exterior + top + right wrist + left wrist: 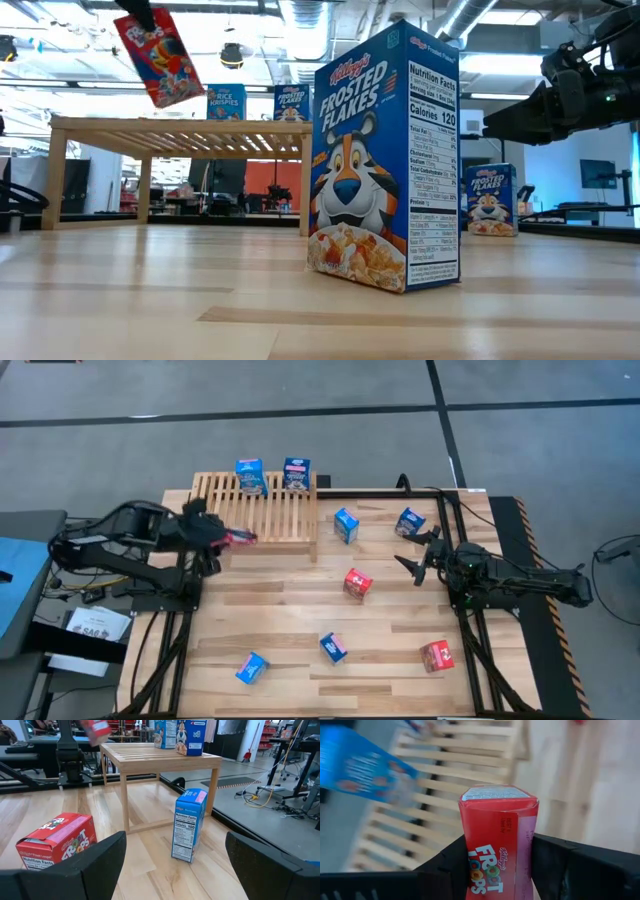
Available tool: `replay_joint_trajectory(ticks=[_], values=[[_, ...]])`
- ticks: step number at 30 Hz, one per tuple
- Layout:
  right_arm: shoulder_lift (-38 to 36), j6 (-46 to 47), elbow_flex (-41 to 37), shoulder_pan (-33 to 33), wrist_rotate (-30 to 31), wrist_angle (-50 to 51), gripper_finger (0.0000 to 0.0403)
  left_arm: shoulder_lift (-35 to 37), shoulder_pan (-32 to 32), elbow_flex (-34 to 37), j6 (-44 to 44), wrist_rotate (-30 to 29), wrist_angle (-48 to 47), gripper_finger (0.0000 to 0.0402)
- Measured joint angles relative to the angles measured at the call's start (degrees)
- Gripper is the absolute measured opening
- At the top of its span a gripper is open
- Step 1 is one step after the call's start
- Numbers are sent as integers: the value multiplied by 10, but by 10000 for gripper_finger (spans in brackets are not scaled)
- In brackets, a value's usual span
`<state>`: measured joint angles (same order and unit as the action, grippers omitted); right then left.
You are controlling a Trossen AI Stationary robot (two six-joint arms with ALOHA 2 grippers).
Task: Stack cereal on shelf
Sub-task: Put the left red cereal box on the shelf
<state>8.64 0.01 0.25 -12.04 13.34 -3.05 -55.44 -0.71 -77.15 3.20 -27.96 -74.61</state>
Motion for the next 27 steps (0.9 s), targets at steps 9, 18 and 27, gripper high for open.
replay_joint_trajectory(ticks=[9, 18, 27], values=[[0, 0, 0, 0, 0, 0, 364, 0, 98, -70, -198, -96, 6, 151], [0, 0, 0, 0, 0, 0, 364, -53, 237, -132, -308, -116, -22, 151], [0, 0, 0, 0, 0, 0, 364, -166, 366, -214, -407, -34, -119, 151]])
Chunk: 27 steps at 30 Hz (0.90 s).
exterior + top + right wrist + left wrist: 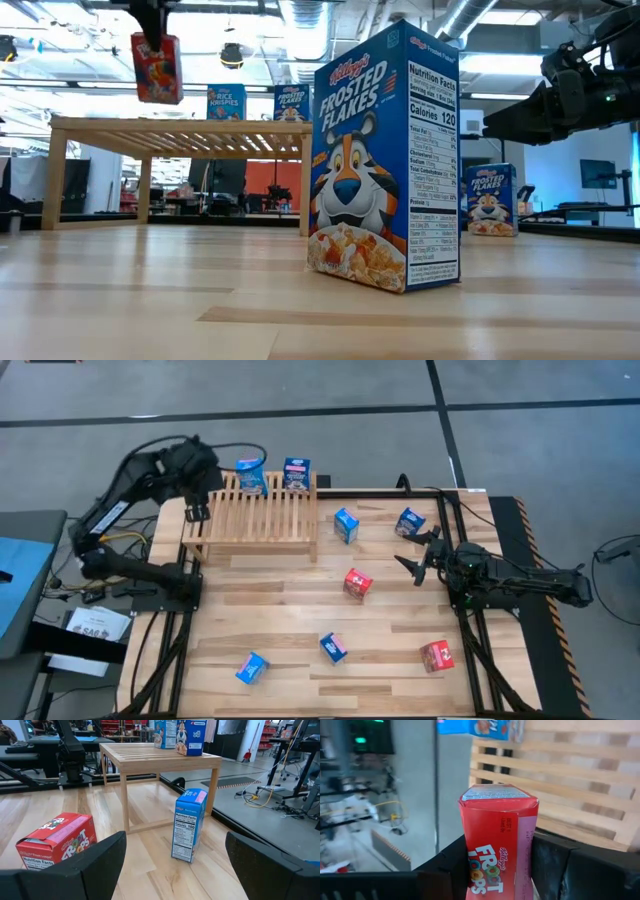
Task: Stack cereal on shelf
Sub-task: Put the left red cereal box on the shelf
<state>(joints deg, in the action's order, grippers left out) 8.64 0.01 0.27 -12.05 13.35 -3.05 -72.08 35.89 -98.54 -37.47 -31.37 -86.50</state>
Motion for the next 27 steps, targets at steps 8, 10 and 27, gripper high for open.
replay_joint_trajectory(ticks=[8, 10, 27], values=[[0, 0, 0, 0, 0, 0, 364, -61, 99, -39, -85, 102, 11, 151], [0, 0, 0, 0, 0, 0, 364, -75, 118, -44, -92, 120, 11, 151], [0, 0, 0, 0, 0, 0, 364, -116, 211, -49, -138, 219, 5, 151]])
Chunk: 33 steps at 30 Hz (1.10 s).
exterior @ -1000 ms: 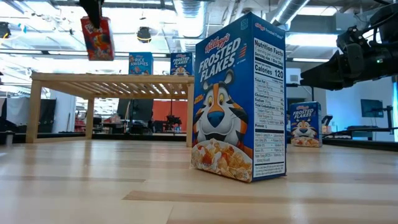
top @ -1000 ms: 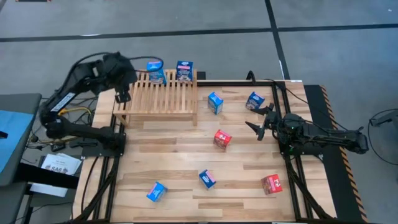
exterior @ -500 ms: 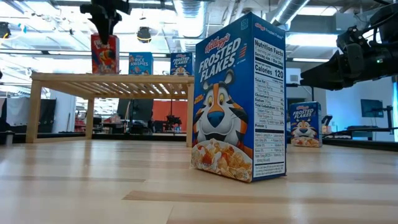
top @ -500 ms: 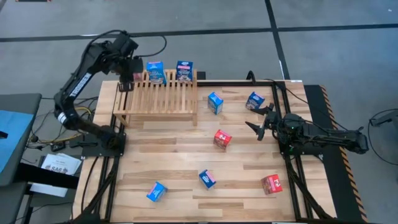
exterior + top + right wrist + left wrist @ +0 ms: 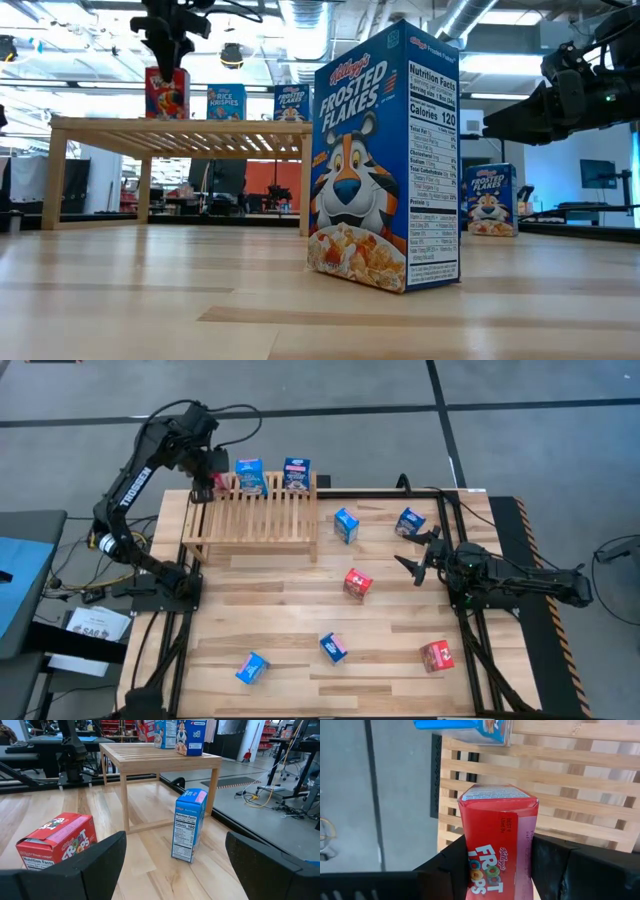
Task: Stack cereal on shelf
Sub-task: Put the left red cereal box on the shelf
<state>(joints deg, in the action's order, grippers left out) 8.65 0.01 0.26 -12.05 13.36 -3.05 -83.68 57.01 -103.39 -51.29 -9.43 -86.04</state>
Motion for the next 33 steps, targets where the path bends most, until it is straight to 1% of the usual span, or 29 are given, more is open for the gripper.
replay_joint_trajectory(ticks=[3, 6, 12, 19, 26, 29, 33], values=[[0, 0, 0, 0, 0, 0, 364, 0, 16, 0, 0, 23, 1, 151], [0, 0, 0, 0, 0, 0, 364, 0, 25, 1, 2, 30, 5, 151], [0, 0, 0, 0, 0, 0, 364, -5, 26, 1, 23, 31, 4, 151], [0, 0, 0, 0, 0, 0, 364, -24, 26, 2, 27, 23, 1, 151], [0, 0, 0, 0, 0, 0, 364, -26, 26, 2, 27, 17, 3, 152], [0, 0, 0, 0, 0, 0, 364, -26, 26, 2, 27, 16, 3, 166], [0, 0, 0, 0, 0, 0, 364, -26, 26, 2, 27, 12, 3, 204]])
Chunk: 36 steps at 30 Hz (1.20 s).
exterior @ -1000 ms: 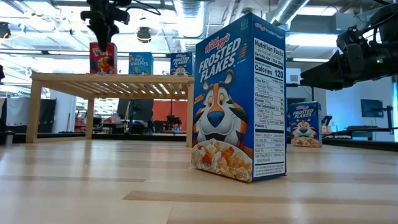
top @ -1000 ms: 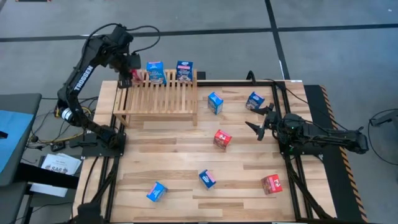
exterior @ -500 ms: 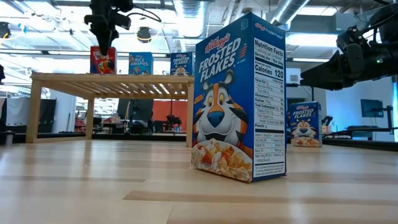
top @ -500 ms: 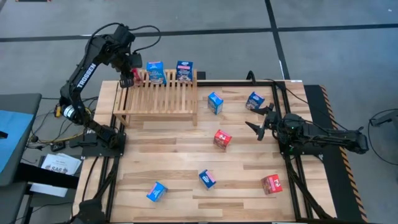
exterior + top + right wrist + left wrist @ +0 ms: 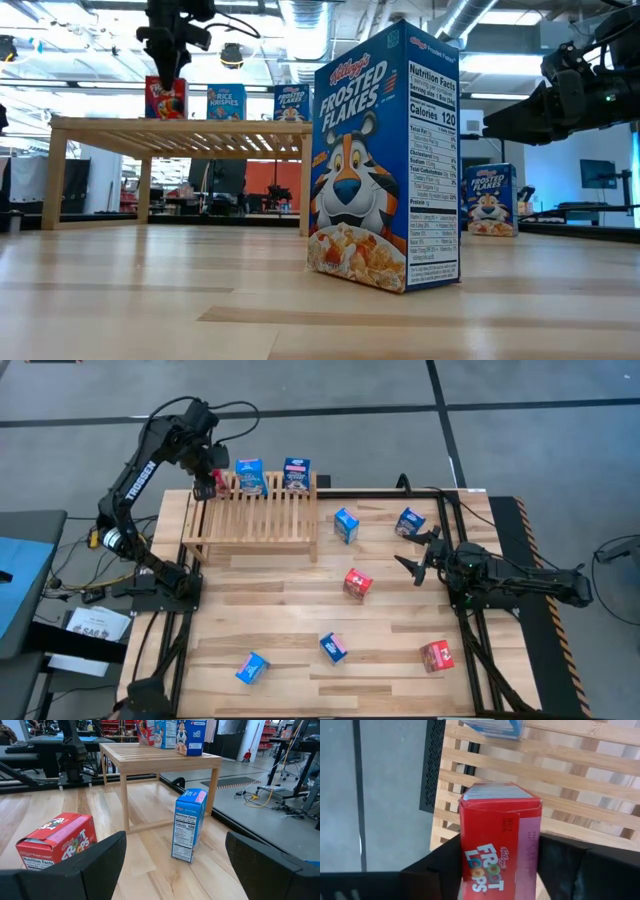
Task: Stack cereal on shelf
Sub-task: Put the left red cereal box on the shelf, then put the top dark blue cereal box the aligned with the other dark blue cereal box on the shelf
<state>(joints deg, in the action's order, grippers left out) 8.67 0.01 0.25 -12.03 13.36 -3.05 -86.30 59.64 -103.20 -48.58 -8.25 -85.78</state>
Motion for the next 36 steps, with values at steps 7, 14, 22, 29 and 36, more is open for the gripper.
replay_joint_trajectory(ticks=[7, 14, 22, 29, 36], values=[[0, 0, 0, 0, 0, 0, 364, 0, 0, 0, 2, -16, 9, 255], [0, 0, 0, 0, 0, 0, 364, 0, 0, 0, 8, -22, 14, 258], [0, 0, 0, 0, 0, 0, 364, 0, 0, -32, 25, -25, 13, 258], [0, 0, 0, 0, 0, 0, 364, 0, -11, -57, 57, -25, 0, 258], [0, 0, 0, 0, 0, 0, 364, 1, -37, -96, 137, -25, -30, 258]])
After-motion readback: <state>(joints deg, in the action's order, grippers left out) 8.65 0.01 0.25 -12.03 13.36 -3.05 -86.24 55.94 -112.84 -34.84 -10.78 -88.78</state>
